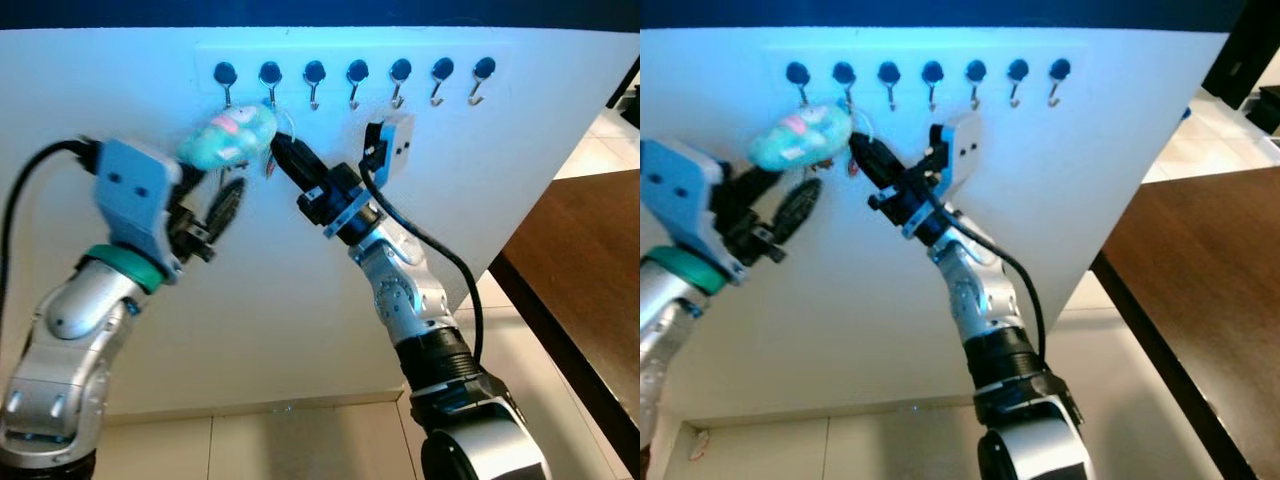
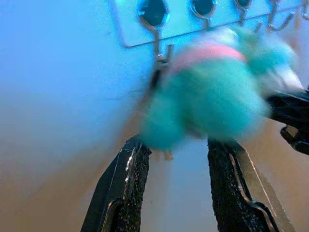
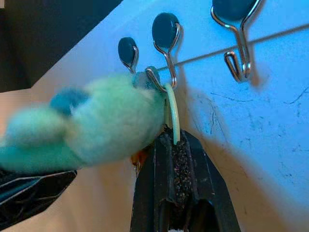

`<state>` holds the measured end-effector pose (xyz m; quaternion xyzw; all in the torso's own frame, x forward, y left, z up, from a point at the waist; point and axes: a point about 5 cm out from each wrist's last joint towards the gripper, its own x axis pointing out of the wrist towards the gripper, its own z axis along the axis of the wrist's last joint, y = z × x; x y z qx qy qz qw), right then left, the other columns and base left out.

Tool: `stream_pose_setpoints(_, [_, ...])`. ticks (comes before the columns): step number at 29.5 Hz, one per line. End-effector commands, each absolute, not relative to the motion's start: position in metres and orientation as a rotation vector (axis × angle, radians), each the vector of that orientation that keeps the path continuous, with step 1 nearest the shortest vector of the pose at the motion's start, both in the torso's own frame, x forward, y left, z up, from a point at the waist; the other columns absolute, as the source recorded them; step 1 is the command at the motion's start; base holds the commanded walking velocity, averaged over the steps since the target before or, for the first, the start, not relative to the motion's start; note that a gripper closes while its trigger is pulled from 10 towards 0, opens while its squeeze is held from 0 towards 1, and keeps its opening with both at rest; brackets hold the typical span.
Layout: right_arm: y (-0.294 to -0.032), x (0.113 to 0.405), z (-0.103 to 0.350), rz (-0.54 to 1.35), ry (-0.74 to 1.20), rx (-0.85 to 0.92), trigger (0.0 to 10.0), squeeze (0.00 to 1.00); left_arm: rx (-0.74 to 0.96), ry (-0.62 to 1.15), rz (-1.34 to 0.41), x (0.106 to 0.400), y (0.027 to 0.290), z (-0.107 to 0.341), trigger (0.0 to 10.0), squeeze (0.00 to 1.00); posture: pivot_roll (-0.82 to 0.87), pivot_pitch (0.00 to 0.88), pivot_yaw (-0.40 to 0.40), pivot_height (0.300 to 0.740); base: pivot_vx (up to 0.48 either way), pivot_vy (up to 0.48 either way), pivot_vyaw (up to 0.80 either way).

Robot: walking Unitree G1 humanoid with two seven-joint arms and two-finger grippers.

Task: Hang keys on a hook

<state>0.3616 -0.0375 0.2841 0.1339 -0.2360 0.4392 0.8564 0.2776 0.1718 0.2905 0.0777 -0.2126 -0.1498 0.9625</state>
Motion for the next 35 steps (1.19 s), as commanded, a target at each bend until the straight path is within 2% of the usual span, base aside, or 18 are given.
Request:
stream_pose_setpoints(1, [-0.042,0.364,0.263,0.895,-0.415,0.279,10.0,0.00,0.106,-0.440,-0.301,0.275,0.174,0.294,10.0,0.00,0.08,0.132,0.079,0.740,0.000,0.000,0.00])
stream_pose_setpoints(3, [-0.042,0.364,0.263,0.895,-0.415,0.279,10.0,0.00,0.106,-0.440,-0.301,0.275,0.174,0.294,10.0,0.00,0.08,0.132,0.079,0.740,0.000,0.000,0.00])
stream_pose_setpoints(4, [-0.043,0.365,0.263,0.887,-0.423,0.276,10.0,0.98,0.059,-0.448,-0.298,0.273,0.177,0.297,10.0,0.00,0.08,0.129,0.079,0.740,0.000,0.000,0.00])
stream_pose_setpoints(6, [-0.044,0.364,0.264,0.886,-0.431,0.279,10.0,1.00,0.046,-0.454,-0.301,0.272,0.178,0.299,10.0,0.00,0.08,0.128,0.078,0.740,0.000,0.000,0.00])
stream_pose_setpoints(9, [-0.046,0.363,0.266,0.888,-0.446,0.277,10.0,1.00,0.045,-0.445,-0.337,0.268,0.177,0.298,10.0,0.00,0.09,0.125,0.077,0.740,0.000,0.000,0.00])
stream_pose_setpoints(10, [-0.049,0.361,0.267,0.889,-0.460,0.275,10.0,0.00,0.061,-0.416,-0.407,0.263,0.172,0.293,10.0,0.00,0.09,0.124,0.075,0.740,0.000,0.000,0.00])
stream_pose_setpoints(12, [-0.049,0.361,0.267,0.889,-0.460,0.275,10.0,0.00,0.061,-0.416,-0.407,0.263,0.172,0.293,10.0,0.00,0.09,0.124,0.075,0.740,0.000,0.000,0.00])
stream_pose_setpoints(13, [-0.055,0.358,0.268,0.890,-0.472,0.272,10.0,0.00,0.096,-0.372,-0.493,0.255,0.167,0.284,10.0,0.00,0.09,0.126,0.075,0.740,0.000,0.000,0.00])
stream_pose_setpoints(16, [-0.059,0.356,0.268,0.890,-0.479,0.269,10.0,0.00,0.118,-0.334,-0.555,0.249,0.163,0.276,10.0,0.00,0.08,0.128,0.074,0.740,0.000,0.000,0.00])
stream_pose_setpoints(17, [-0.069,0.350,0.266,0.889,-0.483,0.262,10.0,0.00,0.167,-0.268,-0.611,0.243,0.159,0.262,10.0,0.00,0.08,0.130,0.074,0.740,0.000,0.000,0.00])
stream_pose_setpoints(22, [-0.091,0.336,0.259,0.896,-0.471,0.241,10.0,0.00,0.277,-0.139,-0.671,0.235,0.155,0.231,10.0,0.00,0.07,0.134,0.071,0.740,0.000,0.000,0.00])
stream_pose_setpoints(26, [-0.102,0.322,0.251,0.925,-0.435,0.240,10.0,0.00,0.276,-0.116,-0.614,0.238,0.155,0.221,10.0,0.00,0.07,0.135,0.069,0.740,0.000,0.000,0.00])
stream_pose_setpoints(27, [-0.111,0.309,0.237,0.934,-0.380,0.218,10.0,0.00,0.222,-0.151,-0.497,0.247,0.157,0.225,10.0,0.00,0.06,0.137,0.064,0.740,0.000,0.000,0.00])
stream_pose_setpoints(35, [-0.123,0.302,0.215,0.857,-0.308,0.180,10.0,0.00,0.179,-0.222,-0.374,0.257,0.161,0.238,10.0,0.00,0.06,0.137,0.063,0.740,0.000,0.000,0.00])
